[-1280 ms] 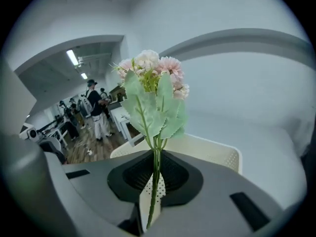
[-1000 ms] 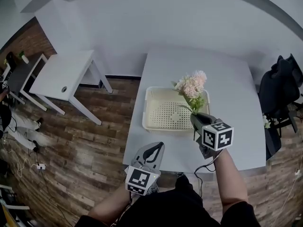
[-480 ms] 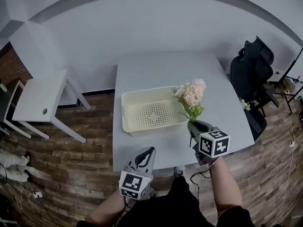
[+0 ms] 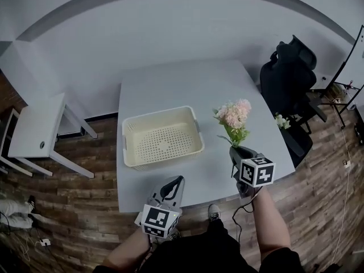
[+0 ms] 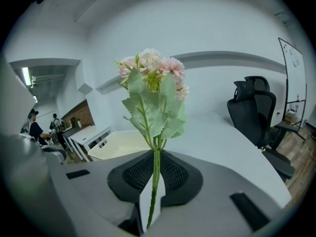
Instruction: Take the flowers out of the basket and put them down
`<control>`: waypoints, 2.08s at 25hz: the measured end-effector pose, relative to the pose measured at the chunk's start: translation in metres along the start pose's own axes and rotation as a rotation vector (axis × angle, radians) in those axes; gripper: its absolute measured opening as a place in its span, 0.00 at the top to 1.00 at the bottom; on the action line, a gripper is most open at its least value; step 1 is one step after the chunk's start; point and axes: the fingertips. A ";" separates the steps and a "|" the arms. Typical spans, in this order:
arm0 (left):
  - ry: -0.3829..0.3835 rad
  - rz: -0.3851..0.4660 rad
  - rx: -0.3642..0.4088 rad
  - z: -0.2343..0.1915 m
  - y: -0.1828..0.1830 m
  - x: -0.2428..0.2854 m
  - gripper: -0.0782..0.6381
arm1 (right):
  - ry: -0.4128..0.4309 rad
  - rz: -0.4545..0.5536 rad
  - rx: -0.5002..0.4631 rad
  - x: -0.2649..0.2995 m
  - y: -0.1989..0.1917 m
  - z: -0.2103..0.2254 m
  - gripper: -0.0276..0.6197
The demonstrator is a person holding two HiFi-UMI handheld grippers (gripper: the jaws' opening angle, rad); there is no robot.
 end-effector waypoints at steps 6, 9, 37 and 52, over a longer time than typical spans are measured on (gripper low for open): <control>-0.001 -0.028 -0.008 0.028 0.013 0.056 0.88 | -0.030 -0.040 0.033 0.015 0.011 0.076 0.89; 0.003 -0.049 -0.015 0.035 0.011 0.078 0.88 | -0.045 -0.061 0.047 0.029 0.011 0.106 0.89; 0.132 -0.207 -0.107 0.081 -0.014 0.194 0.88 | -0.131 -0.320 0.085 0.143 -0.042 0.267 0.89; 0.194 -0.231 -0.137 0.079 -0.019 0.193 0.88 | -0.165 -0.381 0.144 0.164 -0.061 0.282 0.88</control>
Point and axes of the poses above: the fingertips, and each gripper's own axes: x forward along the fingers, z to its right, y out of its top, and after that the axes turned 14 degrees about x, right-handed
